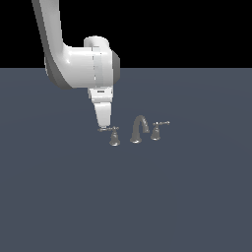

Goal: Turn on the faucet by rotating a designated handle.

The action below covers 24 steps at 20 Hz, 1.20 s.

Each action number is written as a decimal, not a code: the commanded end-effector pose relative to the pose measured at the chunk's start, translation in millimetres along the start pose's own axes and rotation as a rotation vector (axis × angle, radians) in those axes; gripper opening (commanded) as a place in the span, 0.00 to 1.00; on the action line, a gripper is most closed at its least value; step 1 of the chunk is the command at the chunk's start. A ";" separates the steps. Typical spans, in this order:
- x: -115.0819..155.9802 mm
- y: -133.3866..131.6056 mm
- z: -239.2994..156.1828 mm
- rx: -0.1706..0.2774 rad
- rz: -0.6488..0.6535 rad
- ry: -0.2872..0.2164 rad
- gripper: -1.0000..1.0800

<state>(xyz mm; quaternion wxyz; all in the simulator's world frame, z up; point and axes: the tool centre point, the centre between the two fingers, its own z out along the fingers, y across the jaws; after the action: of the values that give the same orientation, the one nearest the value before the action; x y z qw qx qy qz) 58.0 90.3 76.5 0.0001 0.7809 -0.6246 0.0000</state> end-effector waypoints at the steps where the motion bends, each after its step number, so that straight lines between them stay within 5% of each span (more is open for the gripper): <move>1: -0.1 -0.1 -0.1 0.000 0.000 0.000 0.00; 15: -18.5 37.6 -0.2 0.000 0.000 0.000 0.00; 24: -7.5 54.6 -0.2 0.005 0.006 0.001 0.00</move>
<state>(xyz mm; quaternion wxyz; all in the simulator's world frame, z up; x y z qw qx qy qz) 14.3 88.9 76.9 -0.0073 0.7792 -0.6266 0.0065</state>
